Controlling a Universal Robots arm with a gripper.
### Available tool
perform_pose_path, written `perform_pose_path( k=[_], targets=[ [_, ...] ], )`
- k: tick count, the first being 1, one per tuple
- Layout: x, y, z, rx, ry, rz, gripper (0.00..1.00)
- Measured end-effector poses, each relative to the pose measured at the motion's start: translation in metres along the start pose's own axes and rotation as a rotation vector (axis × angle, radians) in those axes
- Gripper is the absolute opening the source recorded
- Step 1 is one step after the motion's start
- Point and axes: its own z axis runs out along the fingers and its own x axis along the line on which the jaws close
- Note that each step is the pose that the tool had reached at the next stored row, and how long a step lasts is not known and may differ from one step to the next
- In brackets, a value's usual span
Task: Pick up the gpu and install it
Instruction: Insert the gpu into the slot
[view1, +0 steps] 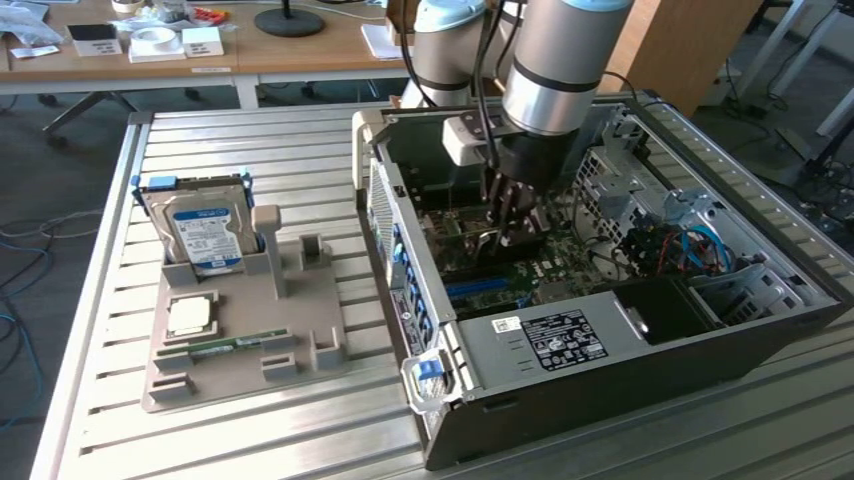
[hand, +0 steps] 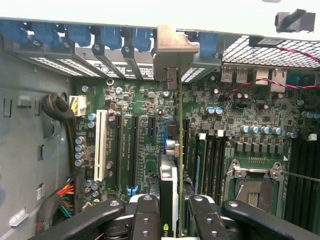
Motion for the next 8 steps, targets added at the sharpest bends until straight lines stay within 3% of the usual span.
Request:
perform_pose_path(
  k=[8],
  targets=[
    [-0.0001,0.0024,0.0021,0.0020,-0.0009,0.000,0.27]
  ],
)
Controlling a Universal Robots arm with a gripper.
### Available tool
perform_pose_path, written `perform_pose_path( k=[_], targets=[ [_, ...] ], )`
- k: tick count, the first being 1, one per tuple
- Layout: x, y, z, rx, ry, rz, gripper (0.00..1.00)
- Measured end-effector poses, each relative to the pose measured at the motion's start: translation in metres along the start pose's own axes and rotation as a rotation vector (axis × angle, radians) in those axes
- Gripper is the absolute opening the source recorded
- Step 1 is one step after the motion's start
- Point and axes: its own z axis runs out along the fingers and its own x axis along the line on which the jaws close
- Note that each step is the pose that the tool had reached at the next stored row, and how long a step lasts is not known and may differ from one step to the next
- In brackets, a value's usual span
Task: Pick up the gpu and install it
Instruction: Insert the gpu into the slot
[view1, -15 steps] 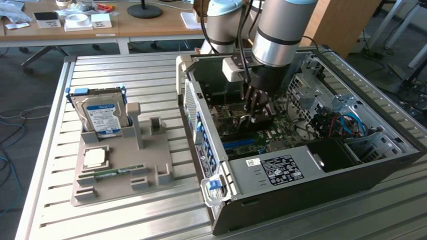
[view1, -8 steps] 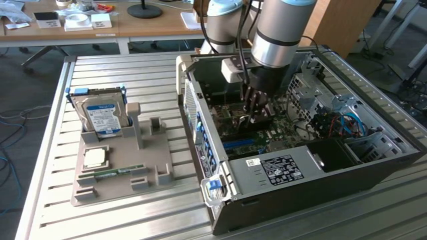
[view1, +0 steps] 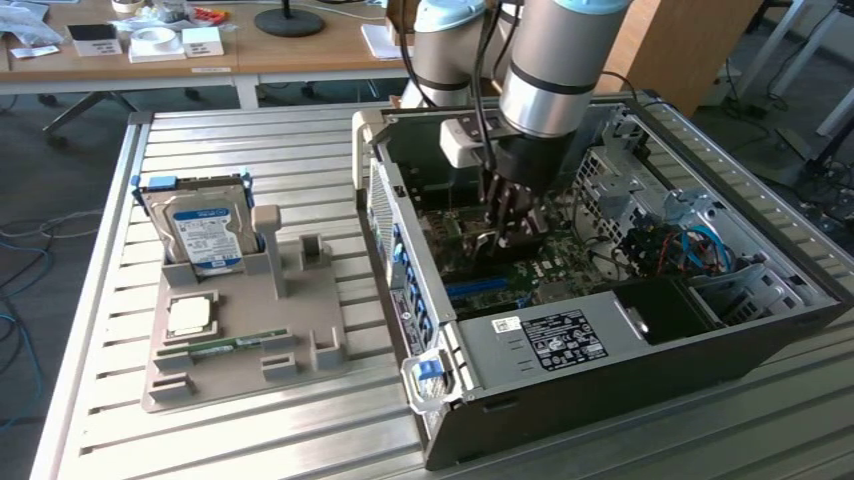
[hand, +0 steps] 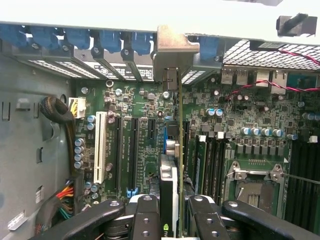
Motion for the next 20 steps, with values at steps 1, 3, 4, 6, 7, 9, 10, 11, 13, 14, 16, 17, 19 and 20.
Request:
perform_pose_path(
  k=[1,3,4,6,7,9,10,11,13,14,16,17,19,20],
  targets=[
    [0.0000,0.0001,0.0008,0.0003,-0.0001,0.000,0.27],
    [0.0001,0.0003,0.0025,0.0005,0.0003,0.000,0.27],
    [0.0000,0.0004,0.0034,0.0012,0.0000,0.000,0.27],
    [0.0001,0.0006,0.0050,0.0022,-0.0003,0.000,0.27],
    [0.0001,0.0006,0.0054,0.0025,-0.0005,0.000,0.27],
    [0.0001,0.0006,0.0054,0.0025,-0.0005,0.000,0.27],
    [0.0001,0.0007,0.0054,0.0025,-0.0005,0.000,0.27],
    [0.0001,0.0007,0.0051,0.0025,-0.0005,0.000,0.27],
    [0.0000,0.0007,0.0030,0.0026,-0.0007,0.000,0.27],
    [0.0000,0.0007,0.0016,0.0026,-0.0007,0.000,0.27],
    [0.0000,0.0007,0.0009,0.0026,-0.0008,0.000,0.27],
    [0.0000,0.0007,0.0009,0.0027,-0.0009,0.000,0.27],
    [0.0000,0.0007,0.0008,0.0026,-0.0008,0.000,0.27],
    [0.0000,0.0007,0.0008,0.0032,-0.0006,-0.001,0.27]
  ],
)
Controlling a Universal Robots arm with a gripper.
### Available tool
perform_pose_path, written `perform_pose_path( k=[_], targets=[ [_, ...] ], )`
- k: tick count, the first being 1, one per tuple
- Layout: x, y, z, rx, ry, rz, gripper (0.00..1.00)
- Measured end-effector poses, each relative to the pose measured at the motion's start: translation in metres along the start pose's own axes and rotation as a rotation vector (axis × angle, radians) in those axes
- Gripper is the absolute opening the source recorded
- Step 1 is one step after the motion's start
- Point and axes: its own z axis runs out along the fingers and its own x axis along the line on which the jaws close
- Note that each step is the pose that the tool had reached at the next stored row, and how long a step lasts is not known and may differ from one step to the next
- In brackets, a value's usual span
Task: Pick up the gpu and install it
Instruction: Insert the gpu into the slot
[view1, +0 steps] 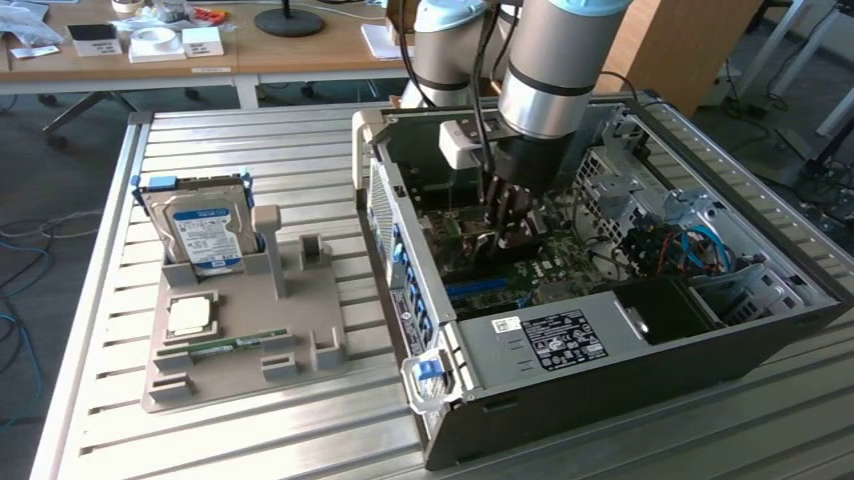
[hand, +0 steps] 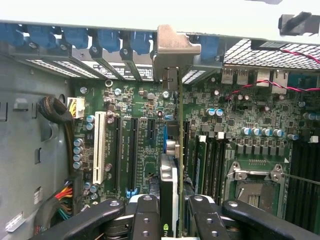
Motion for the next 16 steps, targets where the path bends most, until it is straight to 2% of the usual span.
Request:
perform_pose_path(
  k=[4,8,16],
  targets=[
    [0.0000,0.0000,0.0003,0.0091,0.0005,-0.007,0.27],
    [0.0000,0.0000,0.0005,0.0141,0.0006,-0.014,0.27],
    [-0.0011,-0.0001,0.0014,0.0312,0.0013,-0.025,0.27]
  ],
)
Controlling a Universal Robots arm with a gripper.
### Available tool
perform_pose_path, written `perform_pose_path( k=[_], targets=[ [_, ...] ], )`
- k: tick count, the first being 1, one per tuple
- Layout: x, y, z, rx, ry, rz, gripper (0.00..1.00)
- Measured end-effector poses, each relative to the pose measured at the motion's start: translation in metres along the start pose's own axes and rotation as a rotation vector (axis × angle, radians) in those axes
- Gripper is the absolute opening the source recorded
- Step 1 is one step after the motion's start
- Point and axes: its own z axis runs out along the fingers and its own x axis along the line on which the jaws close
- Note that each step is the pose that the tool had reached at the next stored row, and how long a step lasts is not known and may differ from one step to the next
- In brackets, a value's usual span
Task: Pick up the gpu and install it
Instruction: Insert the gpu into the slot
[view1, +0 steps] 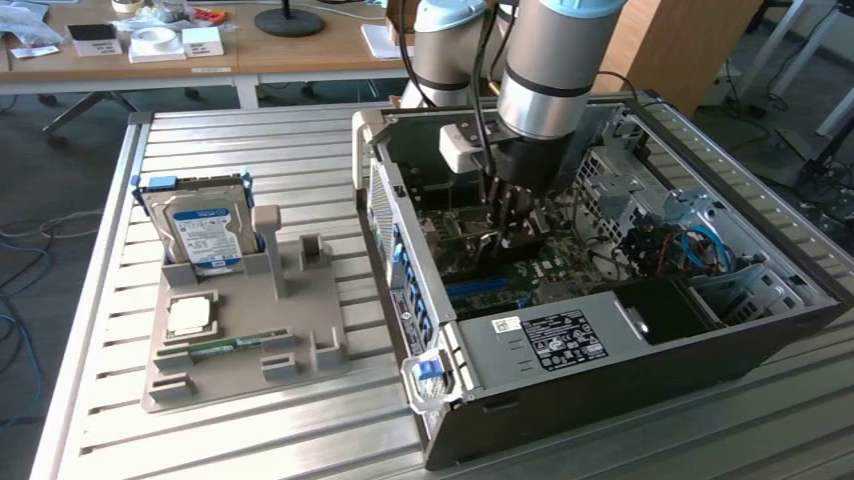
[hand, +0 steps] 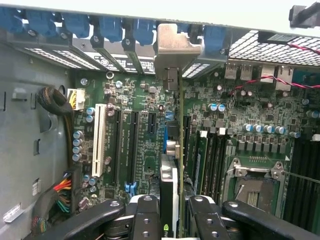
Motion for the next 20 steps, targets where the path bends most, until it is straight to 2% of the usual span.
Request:
perform_pose_path(
  k=[20],
  targets=[
    [0.0011,0.0001,0.0001,0.0004,0.0009,0.027,0.27]
  ],
)
